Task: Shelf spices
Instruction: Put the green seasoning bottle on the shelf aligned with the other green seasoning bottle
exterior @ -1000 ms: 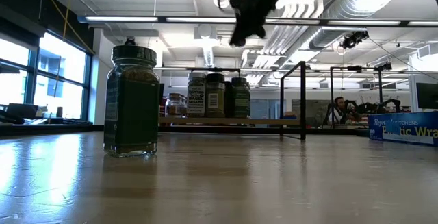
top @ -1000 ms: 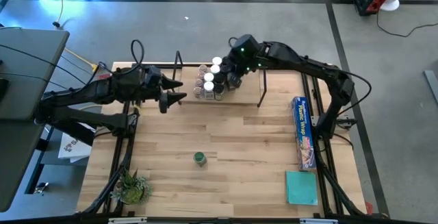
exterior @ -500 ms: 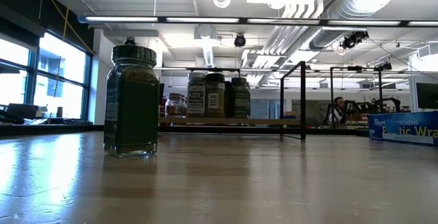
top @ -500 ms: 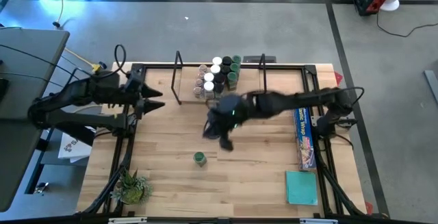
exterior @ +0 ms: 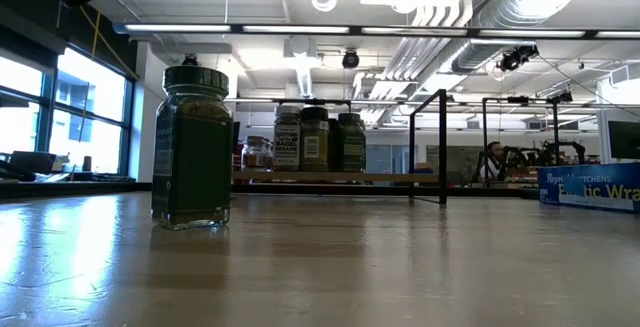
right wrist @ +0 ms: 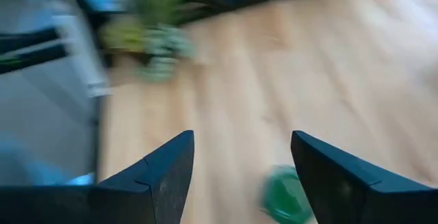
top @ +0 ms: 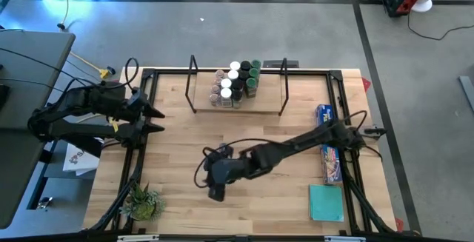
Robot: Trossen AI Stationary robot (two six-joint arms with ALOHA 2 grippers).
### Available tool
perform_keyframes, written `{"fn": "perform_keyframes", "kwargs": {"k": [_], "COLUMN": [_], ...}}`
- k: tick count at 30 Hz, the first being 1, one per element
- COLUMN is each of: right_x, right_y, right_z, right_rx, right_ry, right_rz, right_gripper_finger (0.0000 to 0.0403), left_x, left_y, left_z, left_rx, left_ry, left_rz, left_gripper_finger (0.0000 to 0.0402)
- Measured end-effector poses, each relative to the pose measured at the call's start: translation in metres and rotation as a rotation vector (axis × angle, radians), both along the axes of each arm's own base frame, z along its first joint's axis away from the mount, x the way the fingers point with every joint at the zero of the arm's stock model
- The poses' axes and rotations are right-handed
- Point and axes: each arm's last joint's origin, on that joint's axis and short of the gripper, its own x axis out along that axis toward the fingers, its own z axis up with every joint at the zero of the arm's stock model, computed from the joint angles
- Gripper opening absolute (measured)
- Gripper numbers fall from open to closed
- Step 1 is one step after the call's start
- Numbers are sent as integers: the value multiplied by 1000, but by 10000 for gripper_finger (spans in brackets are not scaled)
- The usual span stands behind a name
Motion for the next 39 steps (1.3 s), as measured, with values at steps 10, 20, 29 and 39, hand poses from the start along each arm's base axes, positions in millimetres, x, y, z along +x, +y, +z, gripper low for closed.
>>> {"fn": "perform_keyframes", "kwargs": {"k": [10,20,29,39], "right_x": [9,13,19,23], "right_y": [12,-2,-17,-15], "right_z": [-40,-49,-53,-70], "right_rx": [86,51,71,81], "right_ry": [142,204,254,316], "right_rz": [-427,-391,-326,-287], "right_gripper_finger": [241,241,280,291], "left_x": [-4,-4,-4,-5], "left_y": [-1,-1,-1,-1], "left_z": [-6,-6,-6,-6], "left_rx": [-8,-16,-21,-21], "left_ry": [70,74,74,74], "left_rz": [-2,4,10,10], "left_gripper_finger": [307,307,307,307]}}
